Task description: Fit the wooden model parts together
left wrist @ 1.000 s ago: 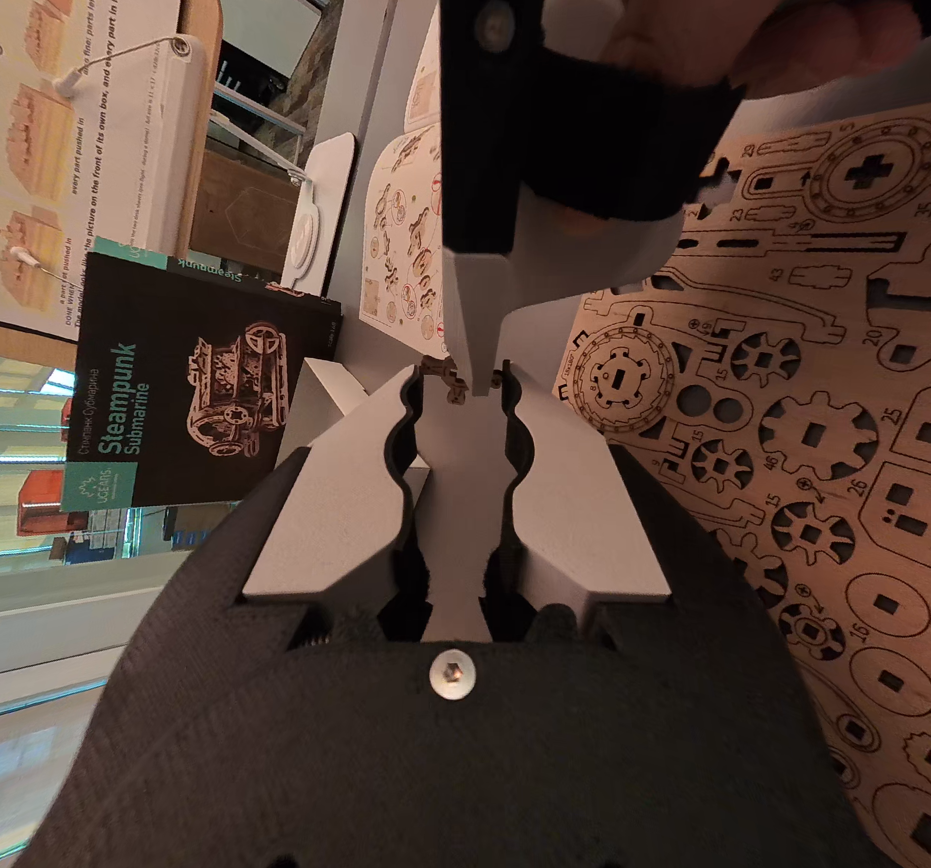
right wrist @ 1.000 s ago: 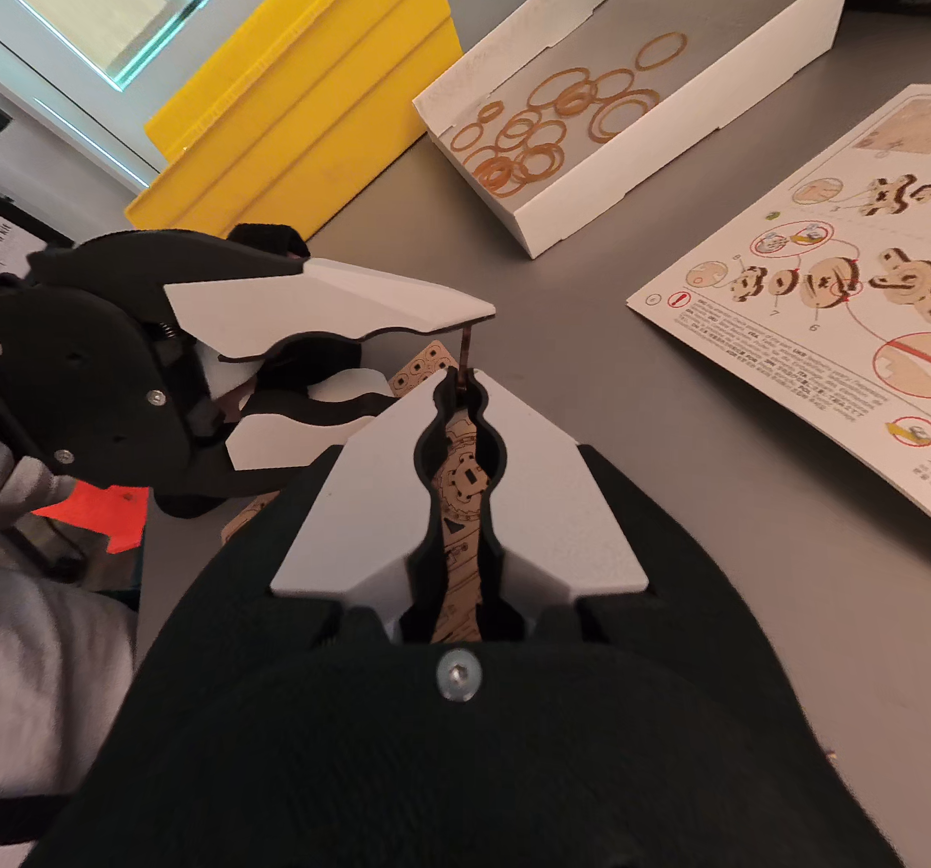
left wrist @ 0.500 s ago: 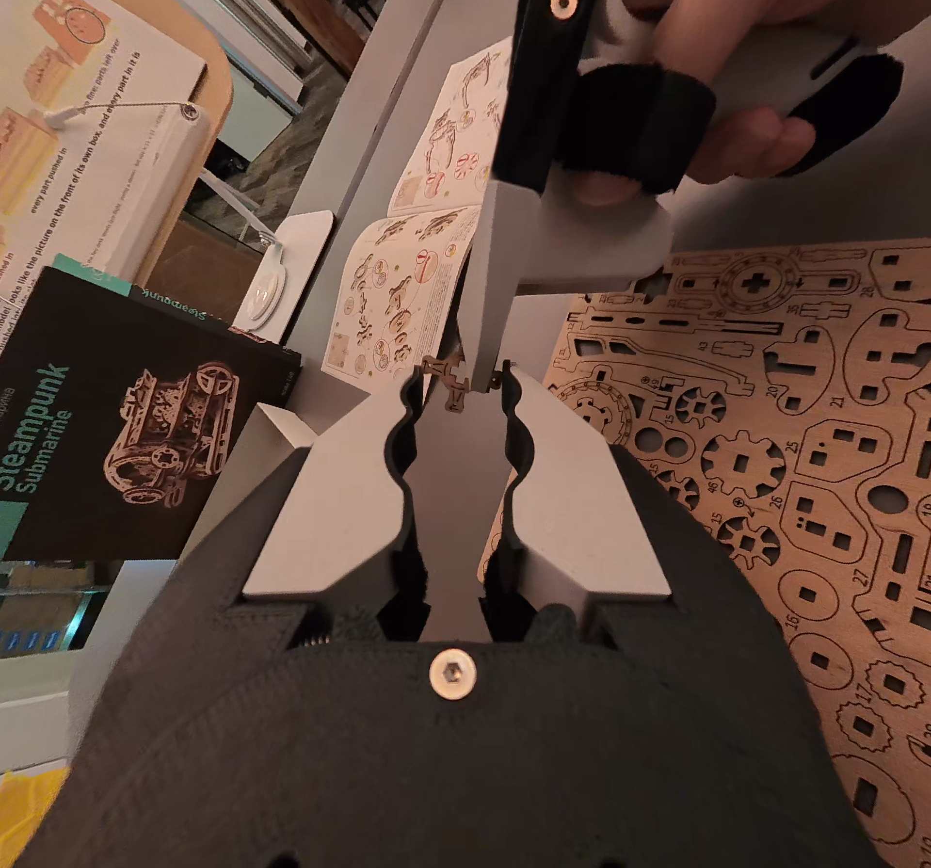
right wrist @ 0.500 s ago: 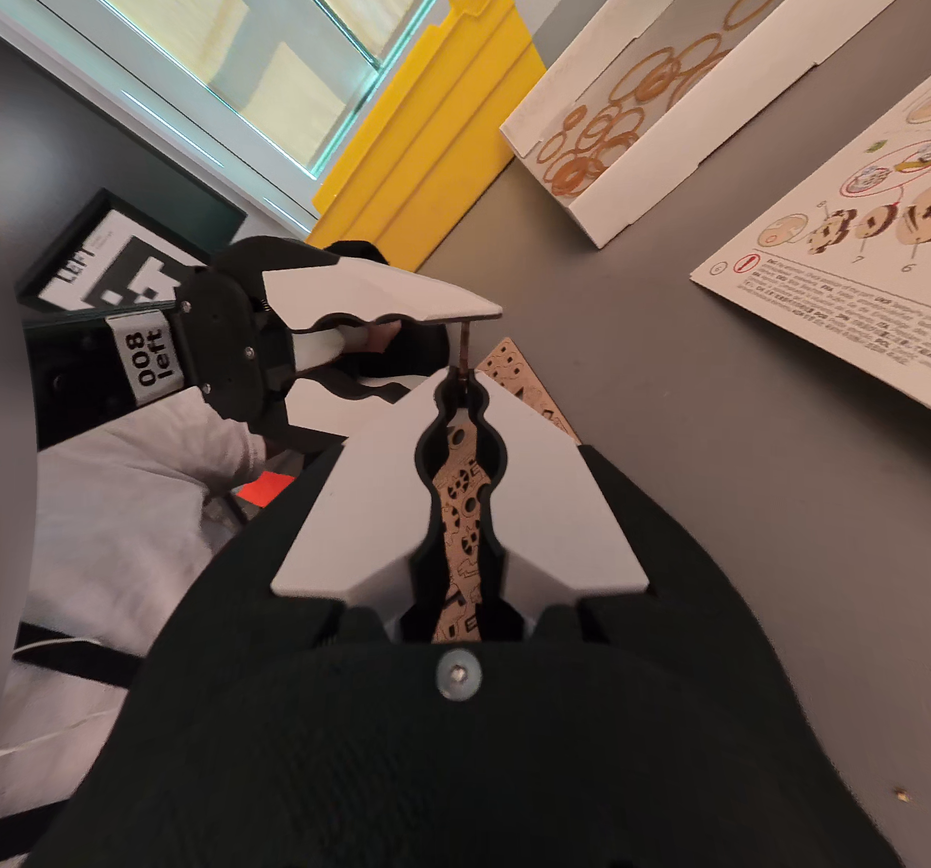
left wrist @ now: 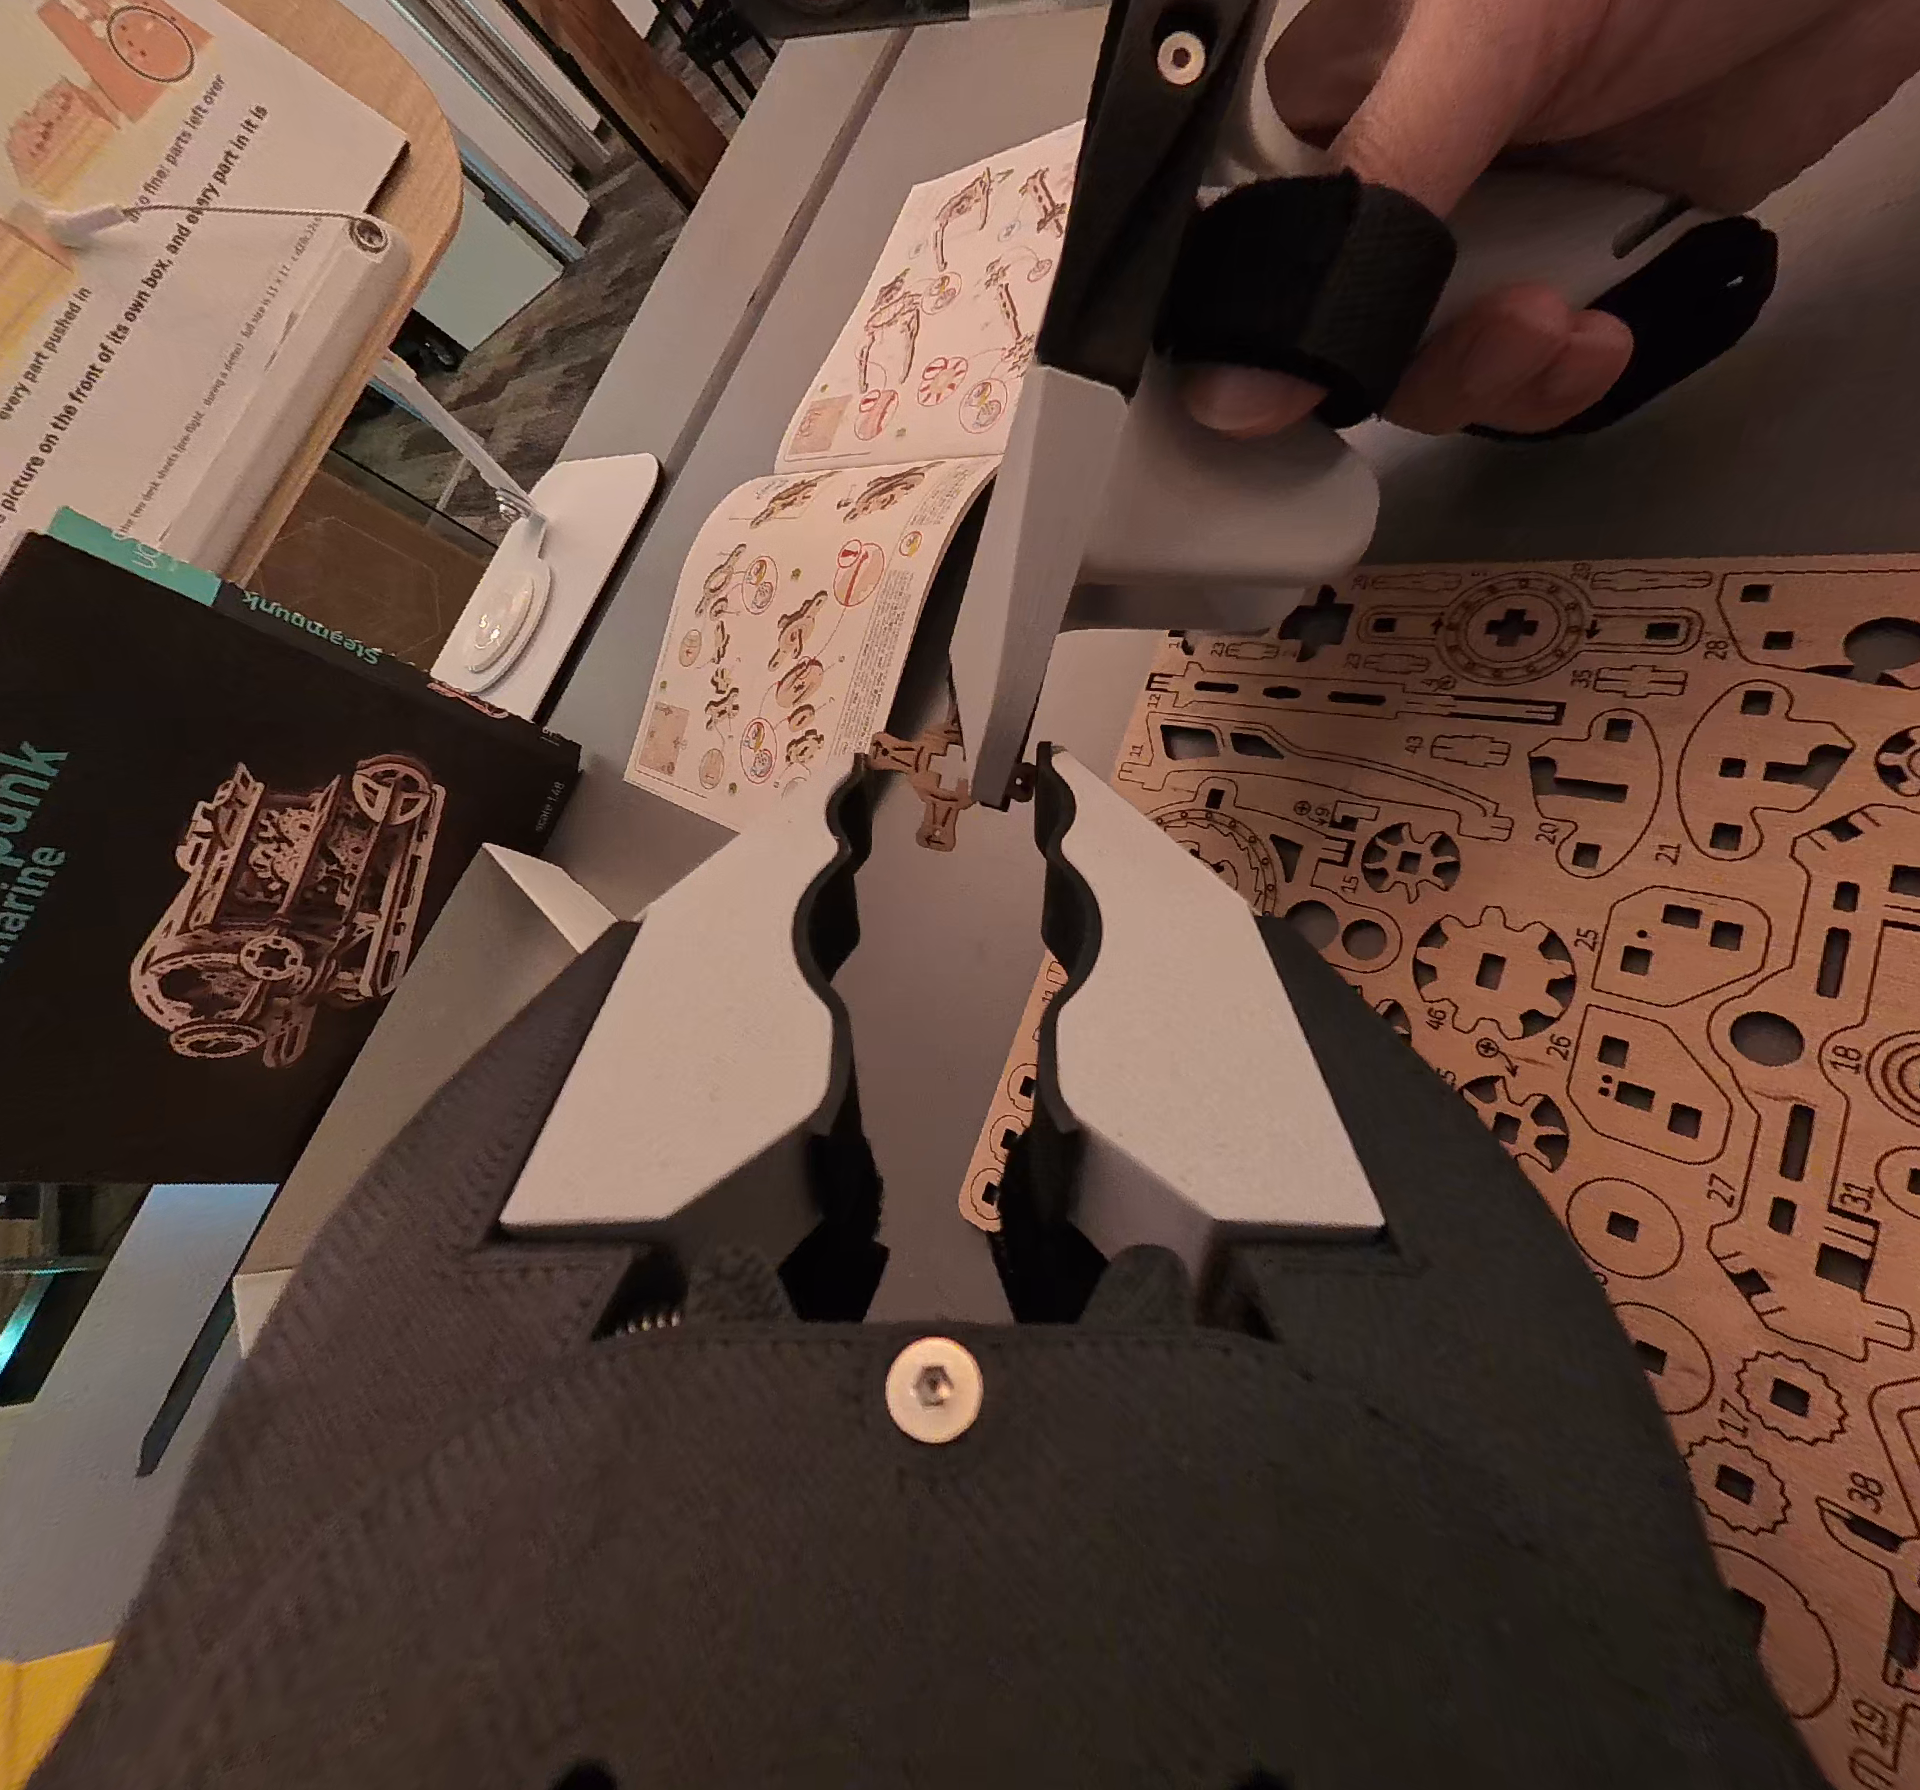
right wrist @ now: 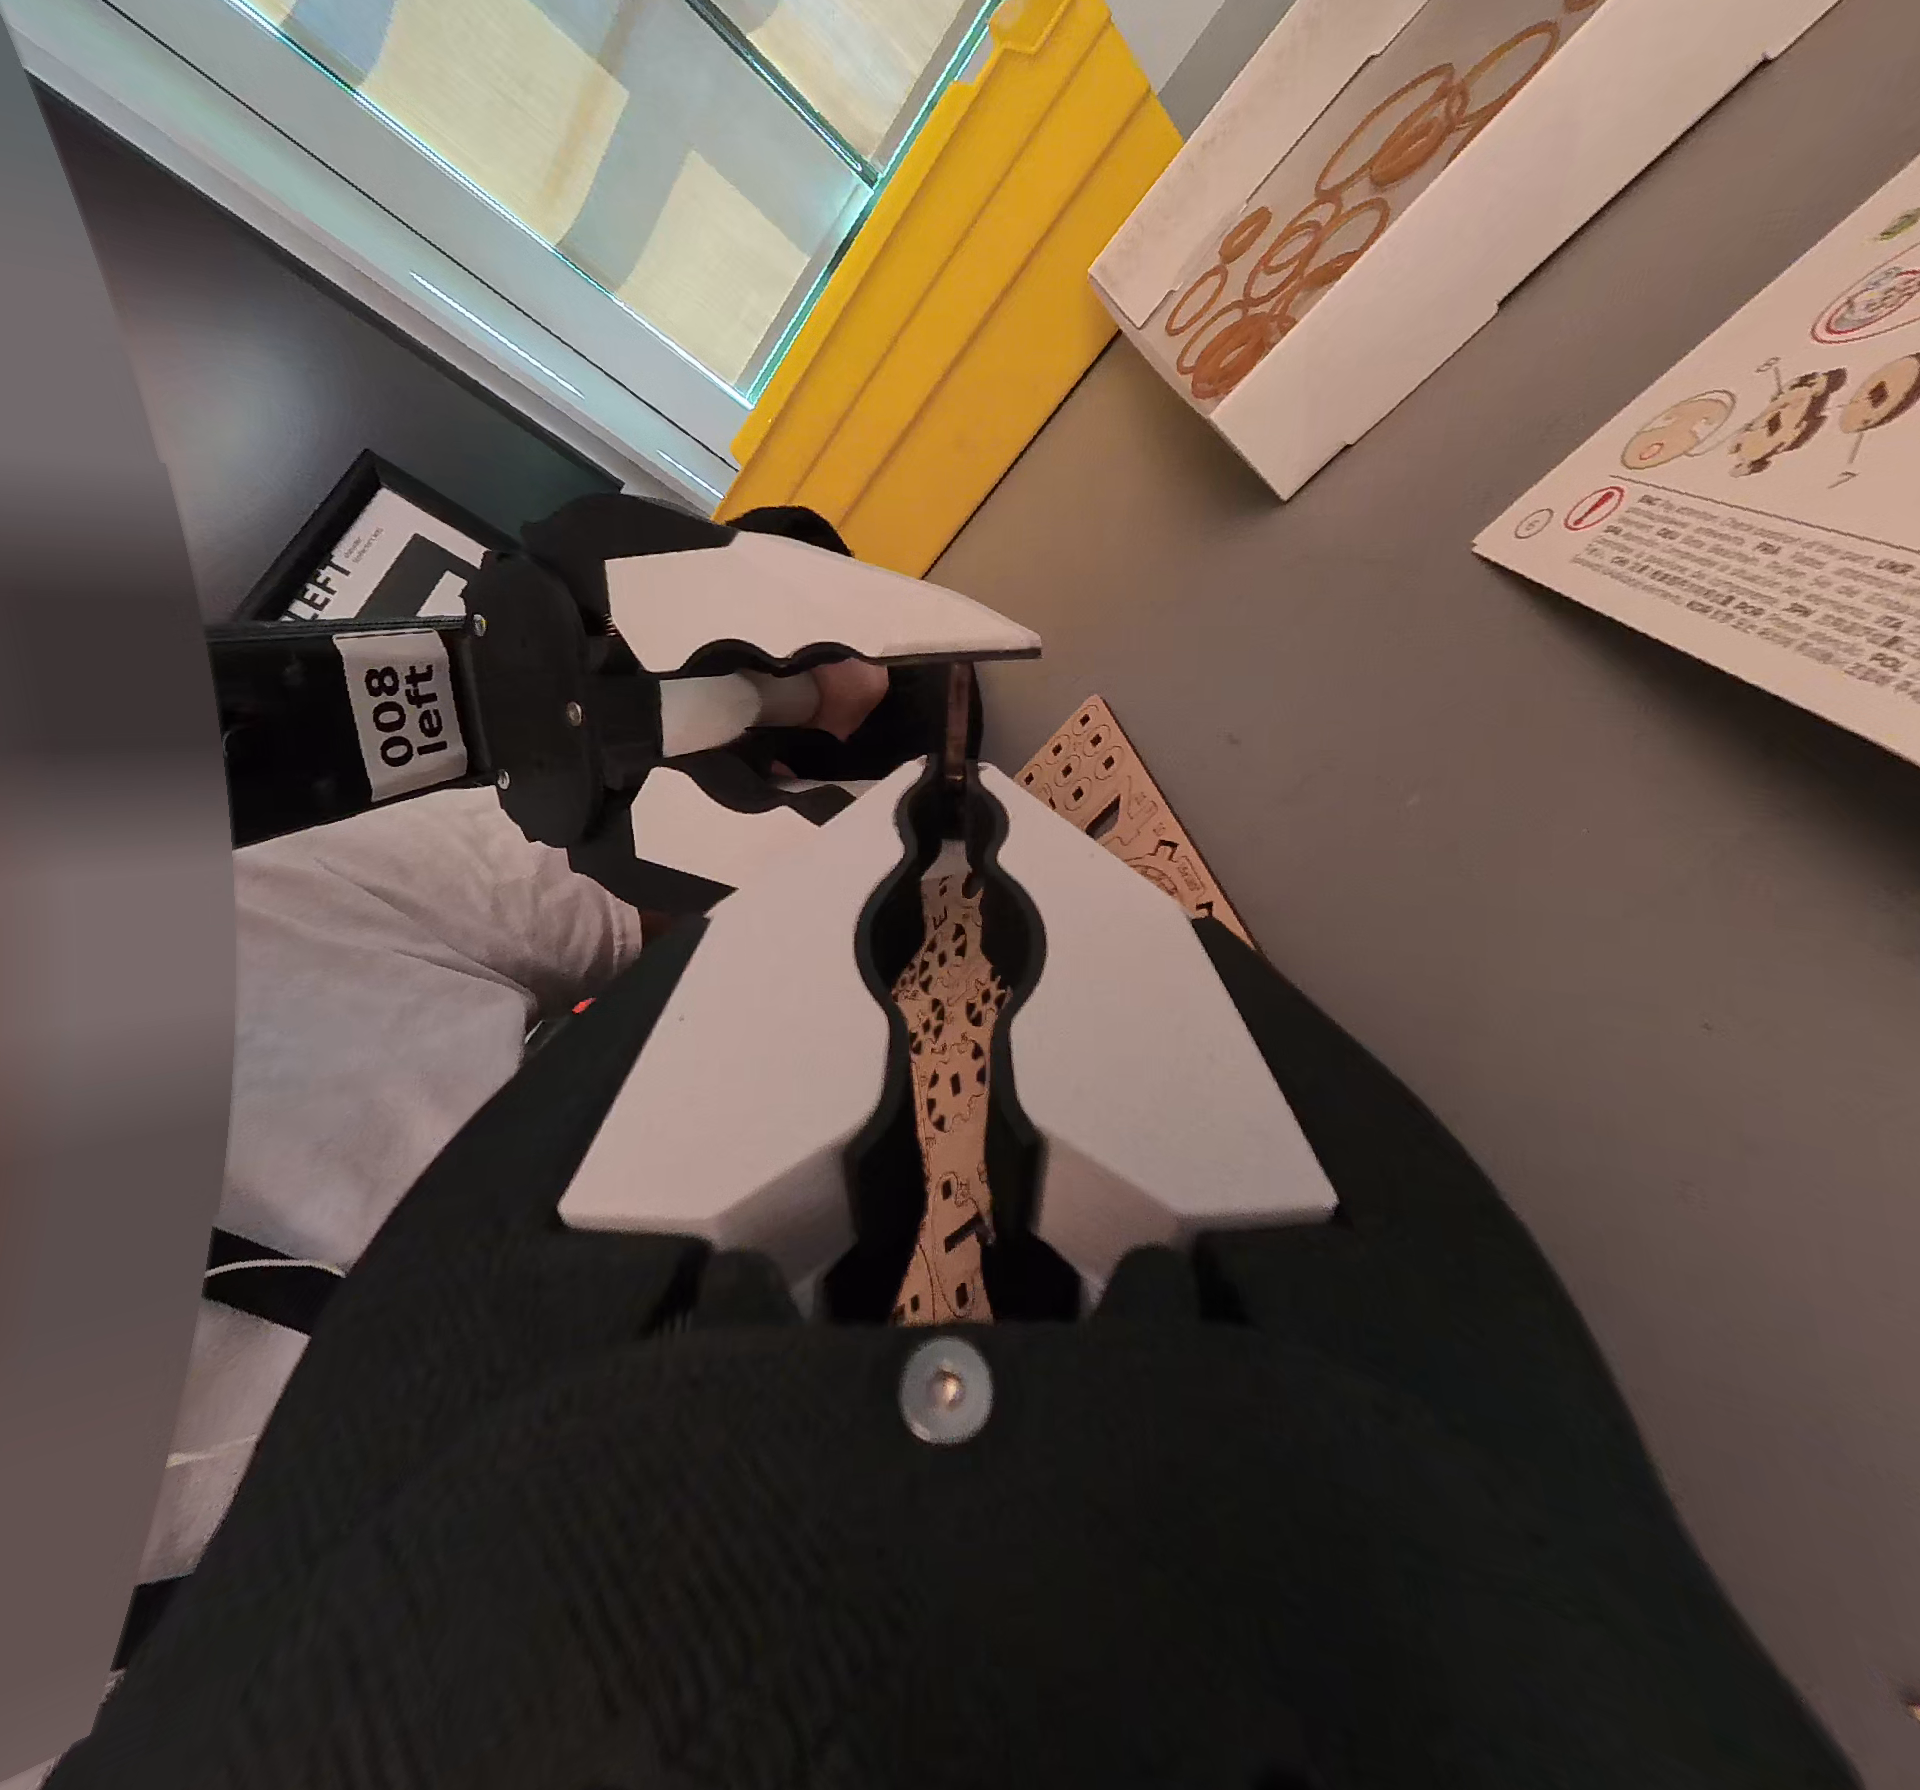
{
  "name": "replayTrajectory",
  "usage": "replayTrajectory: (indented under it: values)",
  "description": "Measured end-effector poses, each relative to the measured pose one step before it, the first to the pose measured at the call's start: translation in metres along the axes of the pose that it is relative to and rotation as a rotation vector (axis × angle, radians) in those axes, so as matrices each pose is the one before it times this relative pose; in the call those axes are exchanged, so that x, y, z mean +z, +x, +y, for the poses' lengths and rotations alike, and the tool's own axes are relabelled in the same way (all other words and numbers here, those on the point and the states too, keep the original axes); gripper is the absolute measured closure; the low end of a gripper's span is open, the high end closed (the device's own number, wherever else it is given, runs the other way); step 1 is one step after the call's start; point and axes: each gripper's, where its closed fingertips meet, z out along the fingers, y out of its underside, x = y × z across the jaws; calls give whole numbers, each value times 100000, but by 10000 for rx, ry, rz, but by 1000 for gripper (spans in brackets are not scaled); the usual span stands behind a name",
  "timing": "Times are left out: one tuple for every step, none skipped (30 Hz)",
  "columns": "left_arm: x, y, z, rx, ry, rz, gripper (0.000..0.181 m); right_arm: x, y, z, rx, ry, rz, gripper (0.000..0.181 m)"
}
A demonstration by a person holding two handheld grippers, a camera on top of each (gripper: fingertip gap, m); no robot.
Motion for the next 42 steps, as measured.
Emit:
replayTrajectory:
  values:
    - [4, -11, 13, -13, -2, -3, 152, 5, 10, -9, -42, 18, 22, 181]
    - [-4, -5, -2, 1, -2, -9, 152, 21, -20, -15, -19, 7, 23, 181]
    - [-18, -5, 4, 21, -14, -11, 152, 6, 2, 15, -3, -7, 32, 181]
    - [-3, -5, 15, 35, -25, -33, 152, -9, 24, 3, -10, 16, 44, 181]
    - [-5, -25, 27, 49, -31, -60, 152, -24, 46, -24, -7, 43, 54, 181]
    - [-9, -17, 53, 66, -44, -60, 152, -16, 42, -8, 12, 35, 37, 181]
    - [20, 4, 66, 64, -53, -38, 151, -25, 28, -19, 42, 30, 10, 181]
    - [41, 31, 56, 38, -36, -15, 150, -14, 31, -47, 54, 42, 3, 181]
    - [16, 21, 4, 8, 0, -5, 149, -40, 46, -62, 43, 56, 6, 181]
    - [26, 24, 9, -16, -2, 17, 148, -22, 52, -21, 50, 28, 11, 181]
    - [25, 47, 38, -36, -13, 51, 147, -14, 28, 1, 42, 2, -6, 181]
    - [20, 56, 22, -42, -2, 58, 146, 3, 54, 34, 13, -11, 20, 181]
    - [37, 66, 45, -26, -16, 55, 145, 2, 66, 5, -10, 1, 37, 181]
    - [54, 86, 60, -10, -27, 55, 144, 18, 65, 40, -20, -14, 53, 181]
    - [48, 97, 40, -5, -17, 53, 144, 8, 67, 64, -39, -42, 56, 181]
    - [30, 78, 26, -3, -7, 38, 144, 14, 87, 67, -51, -38, 70, 181]
    - [8, 30, 1, -2, 4, 16, 144, 13, 38, 53, -38, -35, 35, 181]
    - [6, 11, -2, -2, 5, 13, 144, 14, -8, 31, -20, -22, 8, 181]
    - [-1, 7, 1, 0, -1, 5, 145, 29, 40, 58, -7, -35, 30, 181]
    - [-6, -12, -11, 9, 8, -10, 146, 15, 19, 20, -3, -5, 13, 181]
    - [-7, -3, -12, 21, 7, -13, 146, 22, -13, 16, 10, 2, -8, 181]
    - [-9, -11, -9, 27, -4, -22, 146, 12, -2, 20, 25, -8, 0, 181]
    - [-22, -34, -31, 29, 12, -40, 146, 8, 18, 10, 8, 5, 18, 181]
    - [-31, -41, -42, 29, 18, -41, 147, -5, 26, -7, -9, 11, 26, 181]
    - [-20, -44, -15, 26, 0, -42, 147, -3, 11, -7, -4, 6, 15, 181]
    - [-10, -64, 13, 30, -12, -47, 147, -19, -18, -38, -1, 19, 3, 181]
    - [12, -45, 50, 29, -28, -40, 146, -20, 22, -66, 1, 39, 20, 181]
    - [31, -9, 62, 22, -36, -16, 146, -50, 29, -73, 1, 47, 22, 181]
    - [29, 22, 44, 19, -23, -1, 146, -40, 35, -37, 17, 12, 13, 181]
    - [16, 21, 19, 20, -14, -9, 147, -46, 28, -55, 23, 25, -1, 181]
    - [1, 5, -4, 21, -7, -17, 147, -28, 16, -38, 28, 16, -8, 181]
    - [-16, -17, -24, 21, 6, -25, 147, -11, 32, 43, 29, -28, -6, 181]
    - [-14, -15, -40, 20, 13, -29, 147, 24, 36, 47, 17, -31, 6, 181]
    - [-15, -24, -15, 14, 11, -22, 146, 27, 18, 62, 12, -25, -4, 181]
    - [10, -26, 6, 3, 4, -16, 145, 50, -16, 89, 20, -37, -23, 181]
    - [2, -28, 14, -11, -3, -4, 145, 57, -44, 93, 18, -45, -27, 181]
    - [5, -6, 8, -21, 1, 7, 145, 67, -31, 94, 6, -44, -21, 181]
    - [3, -5, 1, -21, 10, 7, 145, 48, 6, 64, -8, -26, 9, 181]
    - [5, 0, -4, -12, 5, 9, 145, 26, -3, 43, -14, -14, 10, 181]
    - [1, -8, 21, -3, -8, 4, 145, 7, 12, 31, 3, -22, -4, 181]
    - [8, -17, 27, 10, -14, -15, 146, -4, 6, -8, 14, 5, -9, 181]
    - [11, -35, 35, 18, -22, -34, 147, -23, 20, -32, 21, 20, -3, 181]
